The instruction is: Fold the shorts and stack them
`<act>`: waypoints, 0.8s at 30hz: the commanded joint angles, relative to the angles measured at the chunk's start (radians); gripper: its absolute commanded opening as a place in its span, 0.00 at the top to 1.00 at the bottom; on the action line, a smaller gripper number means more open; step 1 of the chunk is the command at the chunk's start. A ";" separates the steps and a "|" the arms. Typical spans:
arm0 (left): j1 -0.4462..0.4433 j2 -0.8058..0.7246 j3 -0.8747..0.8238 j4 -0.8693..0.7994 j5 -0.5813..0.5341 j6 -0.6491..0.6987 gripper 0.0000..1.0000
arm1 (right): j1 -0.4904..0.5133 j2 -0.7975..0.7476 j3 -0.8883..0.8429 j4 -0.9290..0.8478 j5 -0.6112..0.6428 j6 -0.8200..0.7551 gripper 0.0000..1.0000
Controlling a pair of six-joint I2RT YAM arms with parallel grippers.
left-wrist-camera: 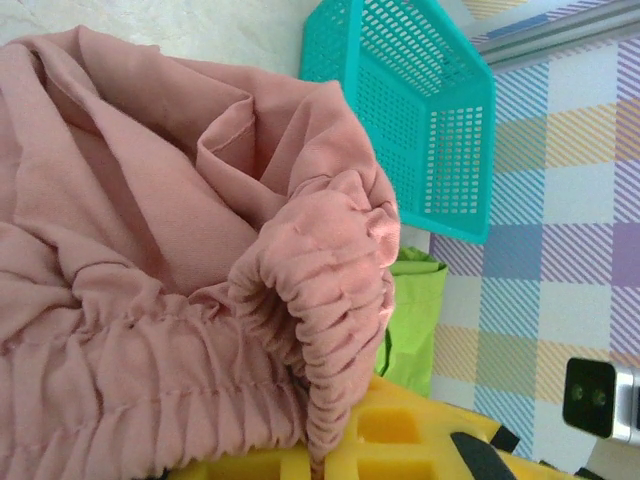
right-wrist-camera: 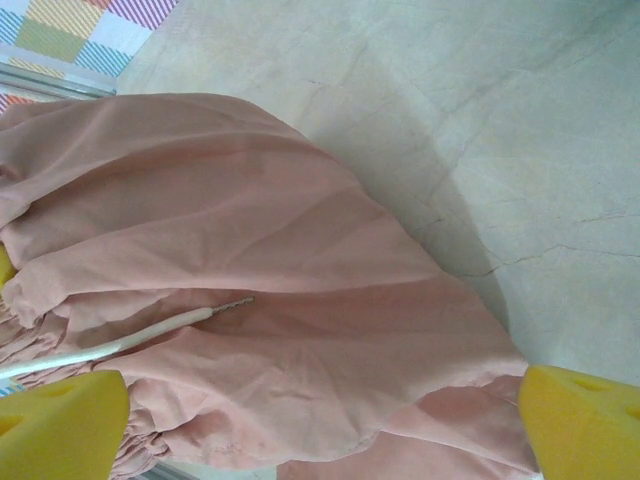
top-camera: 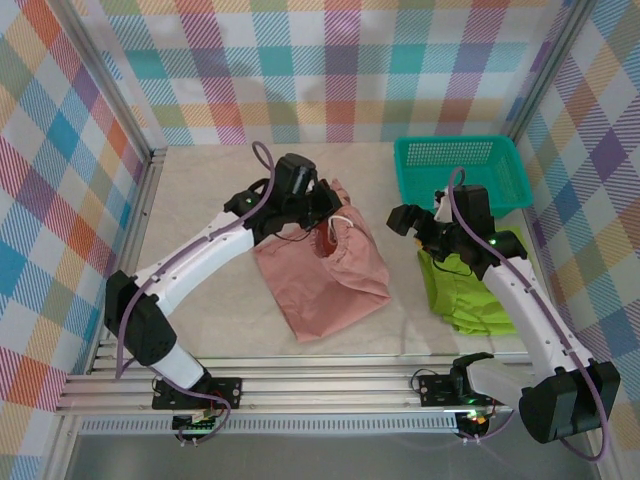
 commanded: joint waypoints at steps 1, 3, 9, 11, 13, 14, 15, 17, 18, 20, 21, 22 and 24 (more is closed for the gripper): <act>0.027 -0.114 -0.112 -0.005 0.012 0.028 1.00 | -0.006 0.004 0.018 -0.004 -0.027 -0.017 0.00; 0.057 -0.166 -0.236 0.024 0.030 0.020 1.00 | -0.004 0.011 0.008 0.005 -0.044 -0.012 0.01; 0.121 -0.306 -0.547 0.093 0.071 0.045 1.00 | -0.004 0.014 -0.031 0.014 -0.062 -0.012 0.00; 0.134 -0.321 -0.636 0.111 0.065 0.062 1.00 | -0.004 0.016 -0.048 0.017 -0.078 -0.012 0.01; 0.150 -0.316 -0.732 0.166 0.072 0.070 1.00 | -0.004 0.013 -0.066 0.024 -0.090 -0.015 0.00; 0.163 -0.309 -0.781 0.234 0.077 0.076 1.00 | -0.003 0.010 -0.075 0.026 -0.094 -0.015 0.01; 0.181 -0.305 -0.835 0.285 0.091 0.075 0.98 | -0.003 0.006 -0.084 0.030 -0.098 -0.016 0.00; 0.220 -0.296 -0.912 0.350 0.122 0.082 0.94 | -0.002 -0.004 -0.099 0.035 -0.110 -0.016 0.00; 0.237 -0.296 -0.930 0.352 0.121 0.091 0.90 | -0.002 -0.009 -0.105 0.034 -0.116 -0.017 0.01; 0.263 -0.302 -0.951 0.345 0.118 0.119 0.68 | 0.001 -0.016 -0.113 0.028 -0.127 -0.023 0.01; 0.283 -0.305 -0.954 0.335 0.124 0.127 0.44 | 0.002 -0.018 -0.119 0.027 -0.133 -0.028 0.00; 0.298 -0.312 -0.954 0.332 0.141 0.137 0.29 | 0.003 -0.019 -0.121 0.027 -0.137 -0.031 0.01; 0.329 -0.353 -0.922 0.303 0.188 0.150 0.21 | 0.010 -0.016 -0.129 0.034 -0.156 -0.033 0.00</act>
